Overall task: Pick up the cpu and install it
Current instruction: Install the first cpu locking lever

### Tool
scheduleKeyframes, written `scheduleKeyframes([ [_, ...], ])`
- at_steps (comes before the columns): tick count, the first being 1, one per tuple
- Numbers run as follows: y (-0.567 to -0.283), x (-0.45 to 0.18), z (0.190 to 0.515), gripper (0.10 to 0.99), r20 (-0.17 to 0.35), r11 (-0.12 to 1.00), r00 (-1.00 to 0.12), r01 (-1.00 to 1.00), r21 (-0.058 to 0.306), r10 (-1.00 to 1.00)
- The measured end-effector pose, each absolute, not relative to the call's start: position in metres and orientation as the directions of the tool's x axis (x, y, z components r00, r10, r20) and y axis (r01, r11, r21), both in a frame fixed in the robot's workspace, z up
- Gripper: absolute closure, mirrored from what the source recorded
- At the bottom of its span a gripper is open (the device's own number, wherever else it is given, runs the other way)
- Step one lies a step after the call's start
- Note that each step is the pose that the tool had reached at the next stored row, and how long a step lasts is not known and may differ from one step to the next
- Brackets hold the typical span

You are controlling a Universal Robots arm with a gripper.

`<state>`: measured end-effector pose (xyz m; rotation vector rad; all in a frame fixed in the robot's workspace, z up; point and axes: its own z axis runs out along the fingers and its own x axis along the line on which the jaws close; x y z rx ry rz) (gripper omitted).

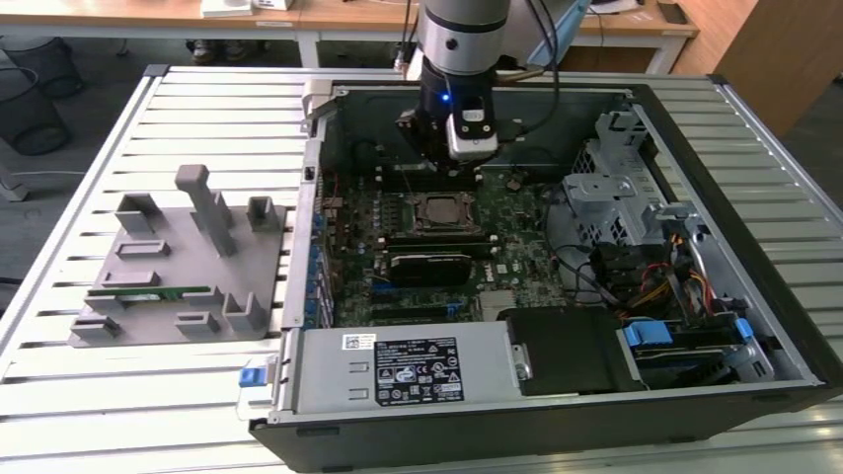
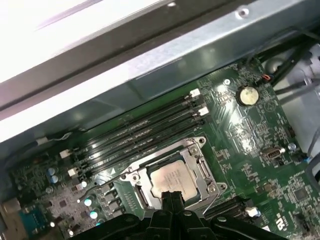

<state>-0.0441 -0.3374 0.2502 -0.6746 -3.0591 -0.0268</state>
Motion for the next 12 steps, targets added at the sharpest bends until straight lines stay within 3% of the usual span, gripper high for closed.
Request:
scheduleKeyframes([
  [12,-0.3374,-0.0441,0.2497,0.980,0.012,0.971,-0.971,0.238,0.015,0.238],
])
